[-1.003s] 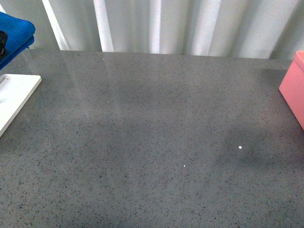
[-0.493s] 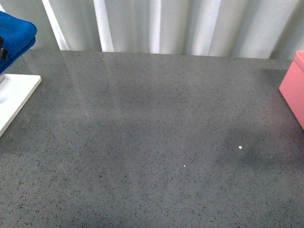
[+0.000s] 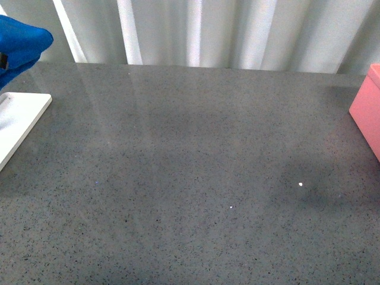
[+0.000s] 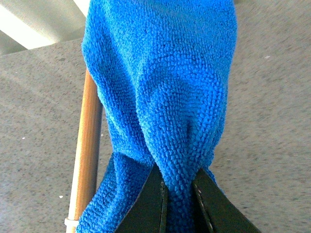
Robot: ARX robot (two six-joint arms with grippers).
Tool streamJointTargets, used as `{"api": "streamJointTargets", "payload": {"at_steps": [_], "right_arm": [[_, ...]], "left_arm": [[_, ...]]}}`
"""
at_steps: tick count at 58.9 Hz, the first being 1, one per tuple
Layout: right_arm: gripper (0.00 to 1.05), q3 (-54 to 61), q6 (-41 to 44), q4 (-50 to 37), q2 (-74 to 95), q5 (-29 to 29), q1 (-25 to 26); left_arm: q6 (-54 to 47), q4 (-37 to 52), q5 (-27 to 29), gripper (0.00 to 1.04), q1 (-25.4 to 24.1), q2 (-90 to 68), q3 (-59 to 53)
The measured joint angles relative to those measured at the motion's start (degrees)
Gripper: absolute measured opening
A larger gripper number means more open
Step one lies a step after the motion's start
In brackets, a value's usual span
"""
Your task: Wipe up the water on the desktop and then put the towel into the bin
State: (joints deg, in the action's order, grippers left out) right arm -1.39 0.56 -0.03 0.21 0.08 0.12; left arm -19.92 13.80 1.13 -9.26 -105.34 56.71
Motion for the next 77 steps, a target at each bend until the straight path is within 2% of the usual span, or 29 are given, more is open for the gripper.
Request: {"api": "streamJointTargets", "payload": {"at_steps": [14,30,42,49,60,64,69,77], "right_arm": [[0.98,0.0,0.0,0.0,0.0,0.0,0.0],[0.98,0.0,0.0,0.0,0.0,0.0,0.0],[0.98,0.0,0.0,0.0,0.0,0.0,0.0],[0.98,0.0,0.0,0.0,0.0,0.0,0.0],[0.98,0.0,0.0,0.0,0.0,0.0,0.0],[0.98,-6.0,-1.4,14.4,9.2,-6.5,-1.1],[0.98,-9.8,-3.1,19.6,18.2,-3.4,1.1],[0.98,-14.2,-6.4,13.3,28.9,8.5,5.2]], "left_arm": [[10.5,-4.1,-10.1,0.05,3.8,10.4,-0.7],[22.4,-3.1,-17.4,0.05,14.4,19.8,-3.4],[28.9,-1.5,-18.2,0.05,25.4,23.4,-4.6],[29.2,-0.8,-14.5,0.05,32.1,22.6,-4.1],[29.2,-0.8,-13.0,0.05,33.9,21.7,-2.9],[29.2,-0.7,-12.8,0.05,33.9,21.7,-2.9],[29.2,-0.7,-12.7,0.05,33.9,21.7,-2.8],[29.2,-0.7,-12.7,0.05,33.9,21.6,-2.8]]}}
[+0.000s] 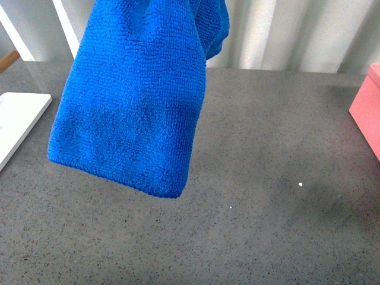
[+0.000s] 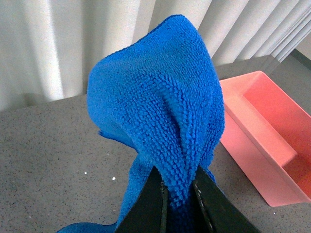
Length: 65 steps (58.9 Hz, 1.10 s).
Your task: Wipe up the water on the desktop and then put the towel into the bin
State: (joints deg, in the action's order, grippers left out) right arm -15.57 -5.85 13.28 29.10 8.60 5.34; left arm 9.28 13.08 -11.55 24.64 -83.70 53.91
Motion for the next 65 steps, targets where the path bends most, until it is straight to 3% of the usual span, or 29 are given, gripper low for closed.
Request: {"api": "streamJointTargets", "payload": {"at_steps": [10,20,27,36,44,65], "right_arm": [[0.98,-3.4,-0.1,-8.0,11.2,13.7,-1.9],[0.98,-3.8,1.8,-15.9,23.2,23.5,-9.9],[0.98,-4.5,-0.2,-26.2,30.7,29.6,-14.7],[0.98,-6.3,-7.6,-42.0,41.5,32.2,-19.0],[0.98,-8.8,-11.0,-49.9,47.4,33.5,-21.5],[0.98,-17.0,-12.9,-57.2,59.9,35.4,-26.1]], "left_arm": [[0.0,0.0,0.0,0.05,0.0,0.0,0.0],[0.0,0.0,0.0,0.05,0.0,0.0,0.0],[0.0,0.0,0.0,0.05,0.0,0.0,0.0],[0.0,0.0,0.0,0.05,0.0,0.0,0.0],[0.0,0.0,0.0,0.05,0.0,0.0,0.0],[0.0,0.0,0.0,0.05,0.0,0.0,0.0]]}}
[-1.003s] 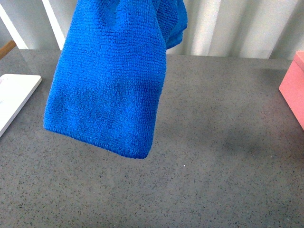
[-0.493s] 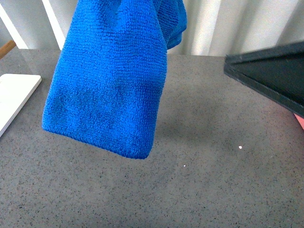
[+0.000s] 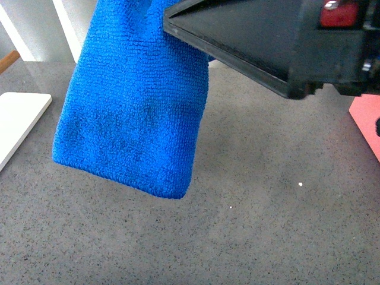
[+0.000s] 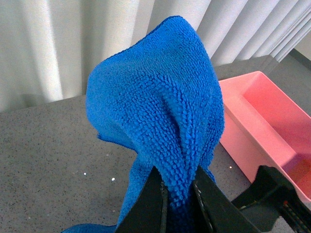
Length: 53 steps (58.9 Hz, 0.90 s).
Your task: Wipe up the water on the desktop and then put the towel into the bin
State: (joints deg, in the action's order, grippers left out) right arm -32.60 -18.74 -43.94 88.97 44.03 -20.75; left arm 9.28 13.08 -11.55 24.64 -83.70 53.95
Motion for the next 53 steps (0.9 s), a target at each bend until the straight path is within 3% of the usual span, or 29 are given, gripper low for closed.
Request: {"api": "streamJointTargets", "payload": {"at_steps": [24,34,43,51,53], "right_arm": [[0.96,-8.9,0.9,-2.6,10.2,2.9,-1.7],[0.76,-10.0,0.0,-6.0,11.6,4.9,-1.6],[0.48,-9.8,-4.3,-15.4,12.1,5.7,-1.3],[0.31,-9.8,-5.1,-14.8,12.1,5.6,-1.1],[0.26,-9.7,-5.1,-14.3,12.1,5.5,-1.1]], "left_arm": [[0.0,0.0,0.0,0.05,0.0,0.0,0.0],[0.0,0.0,0.0,0.05,0.0,0.0,0.0],[0.0,0.0,0.0,0.05,0.0,0.0,0.2],[0.1,0.1,0.1,0.06,0.0,0.0,0.4],[0.0,0.1,0.1,0.11,0.0,0.0,0.4]]}}
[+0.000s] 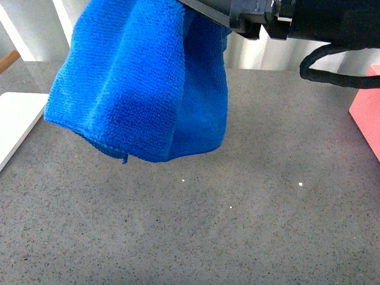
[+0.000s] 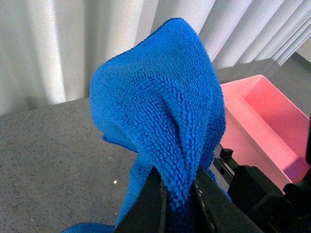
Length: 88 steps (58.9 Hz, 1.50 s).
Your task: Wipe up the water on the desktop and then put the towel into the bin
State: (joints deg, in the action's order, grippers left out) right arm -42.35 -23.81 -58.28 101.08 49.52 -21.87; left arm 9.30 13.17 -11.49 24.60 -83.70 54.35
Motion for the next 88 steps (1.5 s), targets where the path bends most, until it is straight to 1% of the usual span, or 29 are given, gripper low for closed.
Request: {"api": "streamJointTargets", "payload": {"at_steps": [2,3,5,6,10,13,18,19,27,31,33,37,59,60,62,63,64,65,66,68,70,72,77,82,88], "right_arm": [[0.23,0.0,0.0,0.2,0.0,-0.1,0.0],[0.19,0.0,0.2,0.7,0.0,-0.3,0.1],[0.16,0.0,0.3,0.9,0.0,-0.4,0.1],[0.13,0.0,0.5,1.2,0.0,-0.5,0.2],[0.07,0.1,1.4,2.1,0.0,-1.1,0.2],[0.05,0.2,2.1,2.8,0.0,-1.4,0.3],[0.05,0.3,2.9,3.6,-0.2,-1.8,0.4],[0.05,0.4,3.1,3.7,-0.2,-1.9,0.5],[0.05,1.2,5.1,4.9,-1.4,-2.0,1.2],[0.05,1.3,5.5,5.5,-1.9,-2.1,1.4],[0.05,1.4,5.7,5.6,-2.1,-2.1,1.7],[0.05,1.6,6.0,6.1,-2.4,-2.4,2.0],[0.05,4.4,6.9,7.4,-4.7,-2.1,3.9],[0.05,4.5,7.0,7.4,-4.8,-2.1,3.9],[0.05,4.6,7.1,7.6,-4.9,-2.1,4.0],[0.05,4.6,7.1,7.8,-5.0,-2.1,4.0],[0.05,4.7,7.1,7.9,-5.0,-2.1,4.0],[0.05,4.7,7.2,8.0,-5.1,-2.1,4.0],[0.05,4.7,7.2,8.0,-5.1,-2.1,4.0],[0.05,4.7,7.3,8.3,-5.2,-1.9,4.0],[0.05,4.9,7.3,8.4,-5.4,-1.5,4.0],[0.05,5.1,7.3,8.3,-5.6,-1.2,4.0],[0.05,5.2,7.3,8.3,-6.1,-1.3,4.3],[0.05,5.2,7.4,8.5,-6.6,-1.4,4.2],[0.05,5.4,7.6,9.3,-6.7,-1.4,4.0]], "left_arm": [[0.0,0.0,0.0,0.17,0.0,0.0,0.0],[0.0,0.0,0.0,0.19,0.0,0.0,0.0],[0.0,0.0,0.0,0.22,0.0,0.0,0.0],[0.0,0.0,0.0,0.26,0.0,0.0,0.0],[0.0,0.0,0.0,0.35,0.0,0.0,0.0],[0.0,0.0,0.0,0.42,0.0,0.0,0.0],[0.0,0.0,0.0,0.53,0.0,0.0,0.0],[0.0,0.0,0.0,0.58,0.0,0.0,0.0],[0.0,0.0,0.0,0.87,0.0,0.0,0.0],[0.0,0.0,0.0,0.98,0.0,0.0,0.0],[-0.1,0.0,0.0,1.0,0.0,0.0,0.0],[0.0,0.0,0.0,0.97,0.0,0.0,0.0],[0.0,0.0,0.0,0.98,0.0,0.0,0.0],[-0.7,0.7,1.6,0.96,0.3,0.0,-0.2],[-2.4,7.6,11.5,0.9,1.1,0.1,-2.4],[-3.2,9.6,13.9,0.88,1.1,0.2,-3.2],[-4.0,13.4,18.5,0.85,1.1,0.6,-5.0],[-4.8,15.1,20.6,0.83,1.1,0.8,-5.9],[-5.4,18.1,24.4,0.8,1.0,1.6,-7.9],[-6.3,21.9,28.9,0.74,0.5,3.0,-11.0],[-6.7,24.6,31.6,0.69,-0.5,4.5,-13.9],[-7.3,26.4,32.4,0.63,-1.6,6.3,-16.5],[-7.8,28.5,31.7,0.51,-4.1,10.2,-21.9],[-8.2,29.8,29.1,0.35,-6.8,14.3,-27.6],[-8.4,30.4,26.7,0.18,-8.9,17.6,-32.5]]}}
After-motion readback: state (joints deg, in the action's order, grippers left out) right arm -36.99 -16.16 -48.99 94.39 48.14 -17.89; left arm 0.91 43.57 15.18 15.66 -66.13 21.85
